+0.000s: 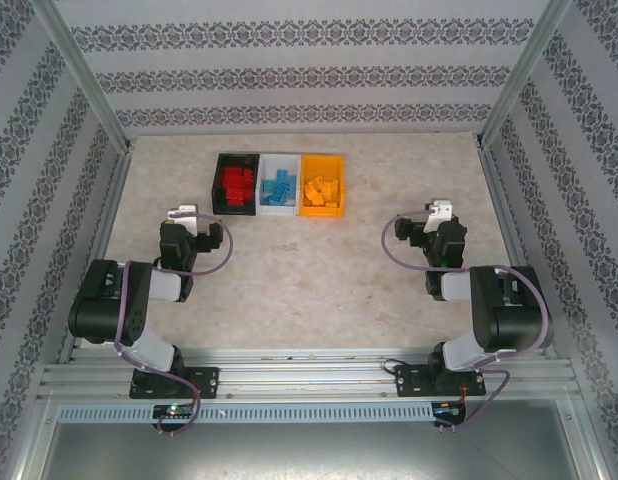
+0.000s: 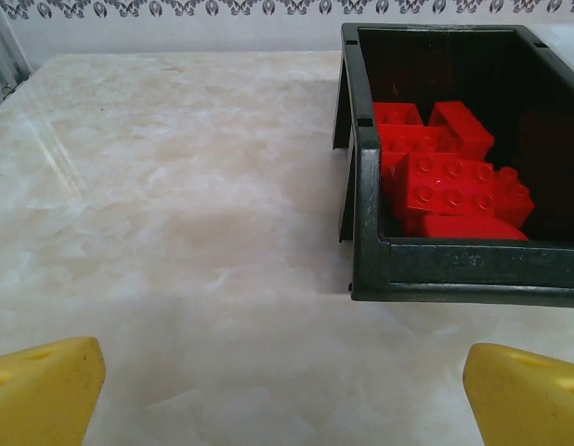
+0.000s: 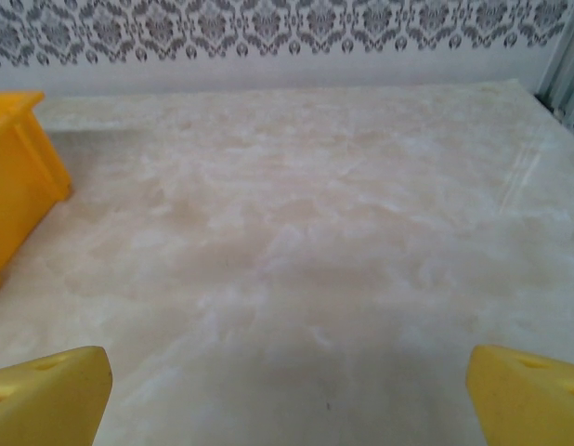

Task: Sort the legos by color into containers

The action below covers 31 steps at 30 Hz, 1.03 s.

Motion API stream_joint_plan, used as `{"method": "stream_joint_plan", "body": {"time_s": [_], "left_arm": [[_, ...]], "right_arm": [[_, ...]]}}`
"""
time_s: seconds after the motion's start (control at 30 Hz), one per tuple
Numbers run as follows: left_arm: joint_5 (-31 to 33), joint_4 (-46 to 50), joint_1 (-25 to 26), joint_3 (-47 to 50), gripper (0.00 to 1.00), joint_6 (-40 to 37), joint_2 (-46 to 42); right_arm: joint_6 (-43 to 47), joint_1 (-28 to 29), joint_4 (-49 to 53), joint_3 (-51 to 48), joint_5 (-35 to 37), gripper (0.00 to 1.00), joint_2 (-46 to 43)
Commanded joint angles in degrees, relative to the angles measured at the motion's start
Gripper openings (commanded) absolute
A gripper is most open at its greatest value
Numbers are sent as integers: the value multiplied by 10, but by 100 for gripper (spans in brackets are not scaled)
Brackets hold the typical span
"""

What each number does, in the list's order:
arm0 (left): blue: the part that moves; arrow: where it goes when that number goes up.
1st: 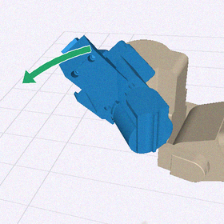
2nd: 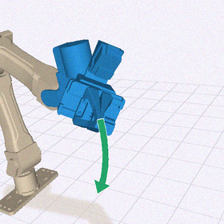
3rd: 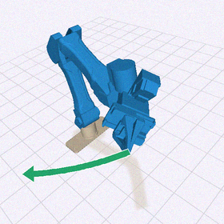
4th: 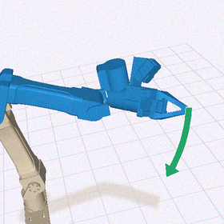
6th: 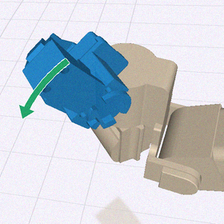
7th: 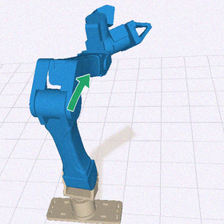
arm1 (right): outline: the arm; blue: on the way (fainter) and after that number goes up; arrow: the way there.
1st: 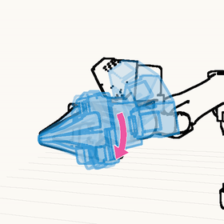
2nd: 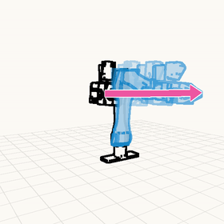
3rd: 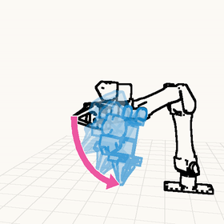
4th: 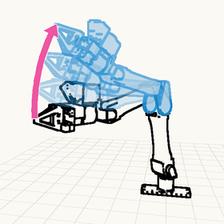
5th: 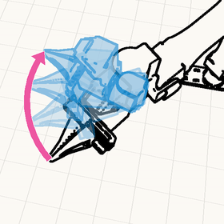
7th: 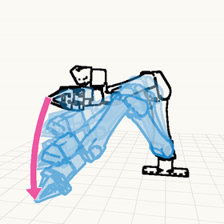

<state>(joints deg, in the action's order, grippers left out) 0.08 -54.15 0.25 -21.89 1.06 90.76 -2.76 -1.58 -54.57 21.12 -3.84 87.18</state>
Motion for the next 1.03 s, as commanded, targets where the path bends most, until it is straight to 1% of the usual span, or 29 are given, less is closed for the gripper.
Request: {"method": "stream_joint_plan", "body": {"time_s": [0.0,0.37,0.5,0.77,0.83,1.0], "left_arm": [[-10,9,-5,-5,100,-11,1],[-10,9,-5,-5,100,-11,1],[-10,9,-5,-5,100,-11,1],[-10,9,-6,-5,100,-11,0],[-10,9,-5,-6,100,-11,1],[-10,9,-5,-5,100,-11,0]], "right_arm": [[7,9,17,8,7,98,2],[8,9,13,6,8,98,1],[14,18,14,6,24,98,0],[16,20,18,10,27,98,4],[13,15,19,10,14,98,5],[16,19,16,6,24,98,-1]]}}
